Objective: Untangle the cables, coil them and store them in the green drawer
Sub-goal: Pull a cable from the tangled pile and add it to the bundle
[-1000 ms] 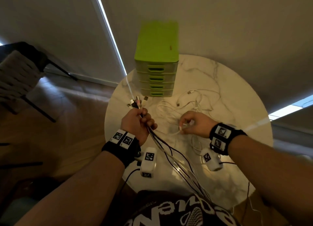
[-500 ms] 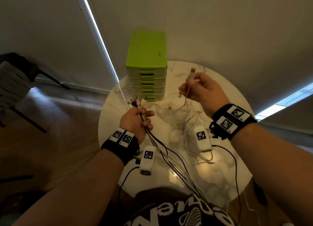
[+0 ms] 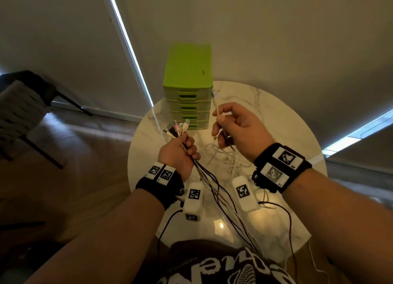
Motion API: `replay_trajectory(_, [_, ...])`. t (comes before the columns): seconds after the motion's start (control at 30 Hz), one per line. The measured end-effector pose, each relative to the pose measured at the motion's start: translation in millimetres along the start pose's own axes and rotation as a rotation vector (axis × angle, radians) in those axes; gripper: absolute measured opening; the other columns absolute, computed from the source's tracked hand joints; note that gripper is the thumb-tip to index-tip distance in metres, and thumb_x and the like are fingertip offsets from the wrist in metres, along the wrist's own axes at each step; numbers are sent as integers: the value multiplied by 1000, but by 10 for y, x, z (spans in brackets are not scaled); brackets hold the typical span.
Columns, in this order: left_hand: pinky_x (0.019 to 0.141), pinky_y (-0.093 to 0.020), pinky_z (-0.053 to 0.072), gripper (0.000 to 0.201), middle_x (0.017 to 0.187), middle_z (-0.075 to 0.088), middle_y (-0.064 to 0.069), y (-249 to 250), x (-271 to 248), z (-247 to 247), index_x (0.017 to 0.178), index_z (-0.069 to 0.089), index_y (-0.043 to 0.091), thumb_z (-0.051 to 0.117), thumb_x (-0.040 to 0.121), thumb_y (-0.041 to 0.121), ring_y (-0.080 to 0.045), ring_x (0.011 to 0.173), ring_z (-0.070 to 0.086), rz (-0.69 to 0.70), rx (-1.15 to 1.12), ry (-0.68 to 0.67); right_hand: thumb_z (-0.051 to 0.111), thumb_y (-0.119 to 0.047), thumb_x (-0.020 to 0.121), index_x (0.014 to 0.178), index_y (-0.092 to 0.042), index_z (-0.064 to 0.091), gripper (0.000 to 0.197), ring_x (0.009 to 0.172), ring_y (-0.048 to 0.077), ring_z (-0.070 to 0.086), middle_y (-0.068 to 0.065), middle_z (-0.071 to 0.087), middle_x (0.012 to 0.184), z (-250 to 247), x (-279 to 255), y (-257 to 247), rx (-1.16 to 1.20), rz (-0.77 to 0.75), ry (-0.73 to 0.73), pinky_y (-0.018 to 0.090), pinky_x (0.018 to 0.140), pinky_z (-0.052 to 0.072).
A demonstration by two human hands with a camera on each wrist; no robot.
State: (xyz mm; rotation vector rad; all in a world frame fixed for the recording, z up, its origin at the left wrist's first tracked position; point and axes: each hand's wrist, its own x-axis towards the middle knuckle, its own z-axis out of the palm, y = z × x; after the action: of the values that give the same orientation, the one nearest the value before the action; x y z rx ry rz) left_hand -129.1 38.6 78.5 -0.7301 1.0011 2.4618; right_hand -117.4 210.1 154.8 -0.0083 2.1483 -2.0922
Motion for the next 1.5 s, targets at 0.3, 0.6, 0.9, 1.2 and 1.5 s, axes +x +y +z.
replay_trajectory(0.3, [50,-28,35,21,69,49,1,-156,-121,125,108,60,15,58,101,35,-12,54,39,86,163,-74,54,-24,103,99,-22,58,6,50,6,63,0,73,73,325,-64,323,-372,53,60,22,47,47])
replay_trajectory(0.6, [55,-32,43,32,84,65,-8,-131,-120,152,119,69,15,55,103,39,-13,56,51,124,270,41,55,-34,103,98,-28,51,9,59,9,70,-1,74,70,382,-46,437,-419,35,49,23,56,52])
replay_trajectory(0.9, [62,-32,55,40,58,39,5,221,20,79,73,51,20,47,105,44,-16,53,51,166,-176,84,41,-43,107,88,-28,58,30,79,15,61,-8,63,81,-265,-297,1100,-774,161,-320,35,76,49])
replay_trajectory(1.2, [38,-21,20,50,53,29,9,675,90,-145,65,48,22,43,104,54,-7,40,22,279,-220,49,47,-36,105,95,-22,67,26,99,29,63,4,66,101,-1158,-7,1260,-1110,332,-76,36,84,47])
replay_trajectory(1.5, [39,-24,18,29,57,28,8,489,143,-125,75,57,24,67,95,42,-8,47,19,323,81,193,58,-43,100,99,-24,75,26,84,18,63,-5,69,89,-883,376,-8,-802,-156,380,34,75,49])
